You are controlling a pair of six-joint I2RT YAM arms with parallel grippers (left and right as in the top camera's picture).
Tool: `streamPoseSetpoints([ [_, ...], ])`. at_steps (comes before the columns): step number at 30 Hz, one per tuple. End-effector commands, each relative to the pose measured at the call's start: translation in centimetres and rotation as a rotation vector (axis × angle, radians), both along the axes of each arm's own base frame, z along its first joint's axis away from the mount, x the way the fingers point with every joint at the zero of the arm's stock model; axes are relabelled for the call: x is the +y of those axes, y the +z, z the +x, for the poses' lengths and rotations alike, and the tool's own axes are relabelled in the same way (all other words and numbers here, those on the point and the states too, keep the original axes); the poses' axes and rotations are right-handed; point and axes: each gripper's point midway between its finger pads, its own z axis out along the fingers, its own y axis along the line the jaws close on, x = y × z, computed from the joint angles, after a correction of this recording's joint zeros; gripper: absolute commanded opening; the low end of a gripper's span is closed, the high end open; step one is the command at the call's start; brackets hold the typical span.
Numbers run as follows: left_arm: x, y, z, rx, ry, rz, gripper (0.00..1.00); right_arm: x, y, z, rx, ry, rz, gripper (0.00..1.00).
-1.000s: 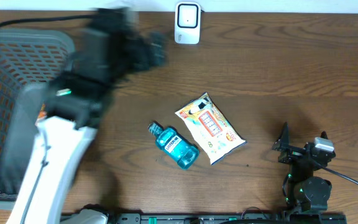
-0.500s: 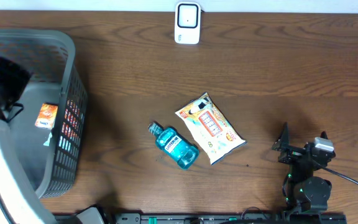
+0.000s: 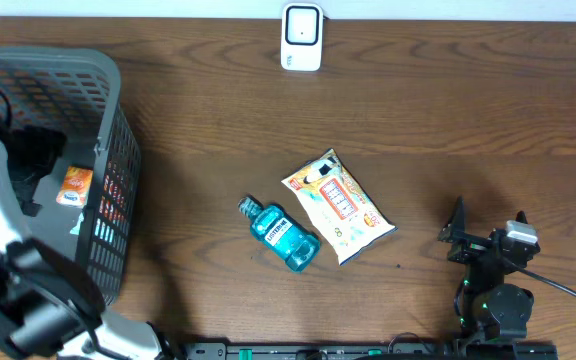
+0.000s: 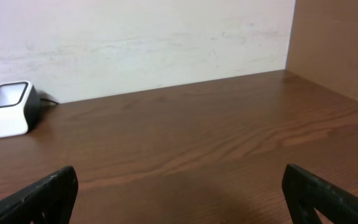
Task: Scan the item barcode
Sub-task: 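Lower the left gripper into the basket and grasp the orange box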
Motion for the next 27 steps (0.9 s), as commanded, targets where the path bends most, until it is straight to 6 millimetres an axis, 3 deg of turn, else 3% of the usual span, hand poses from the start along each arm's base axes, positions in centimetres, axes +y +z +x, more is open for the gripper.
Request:
streamPoseSetpoints([
  [1,0.1,-3.5,-0.3,0.091,0.051,-0.049,0.98,-0.2,-0.1,-0.1,0.004,-0.007,-0.009,0.99],
  [6,0.7,-6.8,0.7,0.123,0.048,-0.068,0.98,-0.2,-0.1,-0.1,0.003,-0.007,-0.009,0.99],
  [16,0.7,-9.5,1.5,0.147,0.038,-0.081,0.98,-0.2,-0.1,-0.1,0.004,-0.007,-0.009,0.99],
  [27,-2.1,-13.0,3.2,0.12,-0.052,-0.045,0.98,-0.2,-0.1,-0.1,0.004,-0.007,-0.009,0.99],
])
